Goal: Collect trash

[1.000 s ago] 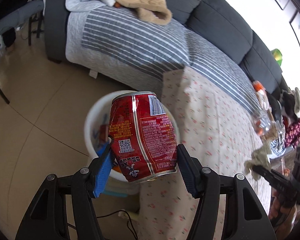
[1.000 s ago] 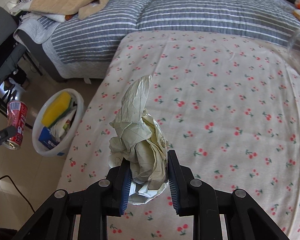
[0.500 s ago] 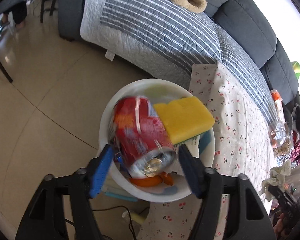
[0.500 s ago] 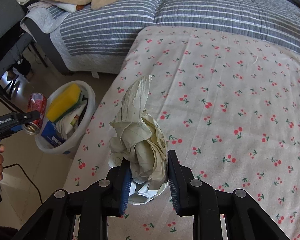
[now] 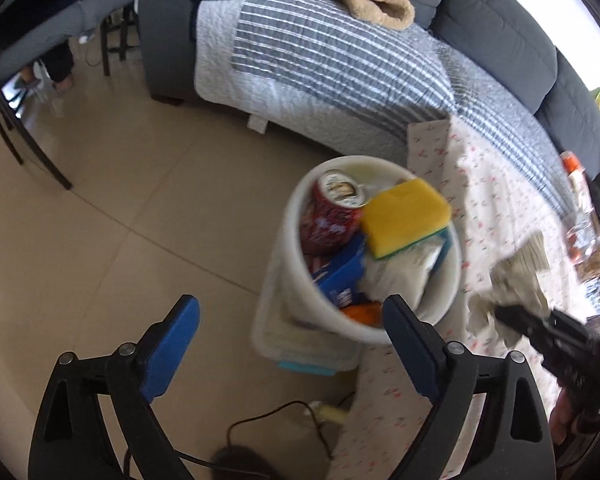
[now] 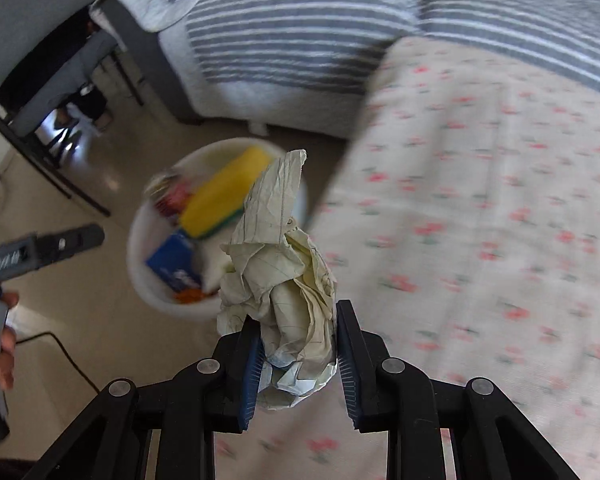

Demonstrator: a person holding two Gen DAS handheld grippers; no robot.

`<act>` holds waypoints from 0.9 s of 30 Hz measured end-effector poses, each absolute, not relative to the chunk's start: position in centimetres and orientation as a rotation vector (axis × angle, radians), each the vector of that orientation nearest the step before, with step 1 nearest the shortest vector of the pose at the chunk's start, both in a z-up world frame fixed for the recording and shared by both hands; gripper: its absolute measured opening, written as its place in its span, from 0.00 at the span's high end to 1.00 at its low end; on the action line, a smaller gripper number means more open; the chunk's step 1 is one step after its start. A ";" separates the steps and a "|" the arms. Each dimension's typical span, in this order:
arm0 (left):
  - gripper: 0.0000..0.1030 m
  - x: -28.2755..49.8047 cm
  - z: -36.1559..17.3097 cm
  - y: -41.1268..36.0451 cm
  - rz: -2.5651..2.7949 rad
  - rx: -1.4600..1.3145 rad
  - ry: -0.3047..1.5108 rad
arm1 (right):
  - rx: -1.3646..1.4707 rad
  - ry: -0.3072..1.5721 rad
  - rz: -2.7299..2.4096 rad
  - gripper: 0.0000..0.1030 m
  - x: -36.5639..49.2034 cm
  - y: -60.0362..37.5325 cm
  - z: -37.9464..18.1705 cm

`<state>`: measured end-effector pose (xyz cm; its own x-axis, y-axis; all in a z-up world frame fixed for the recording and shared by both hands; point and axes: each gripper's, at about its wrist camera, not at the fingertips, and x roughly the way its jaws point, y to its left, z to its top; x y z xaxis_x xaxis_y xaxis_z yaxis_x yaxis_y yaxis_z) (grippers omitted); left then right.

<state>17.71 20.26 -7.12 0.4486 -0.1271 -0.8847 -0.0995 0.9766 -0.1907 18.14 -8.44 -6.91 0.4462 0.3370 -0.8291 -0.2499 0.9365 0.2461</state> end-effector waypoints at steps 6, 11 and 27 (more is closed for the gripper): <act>0.03 17.3 -7.8 22.1 0.030 -0.208 1.131 | 0.096 1.069 0.414 0.69 20.6 -3.6 -8.7; 0.03 17.3 -8.2 23.1 0.039 -0.219 1.143 | 0.112 1.061 0.433 0.66 22.4 -0.9 -9.6; 0.03 16.0 -6.4 19.2 -0.025 -0.138 1.099 | 0.253 1.037 0.376 0.29 23.5 -3.0 -8.7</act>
<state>16.00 19.17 -6.41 0.4552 -0.0889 -0.8859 -0.0477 0.9911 -0.1239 23.50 -3.03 -8.66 0.4539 0.4182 -0.7868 -0.1829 0.9079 0.3771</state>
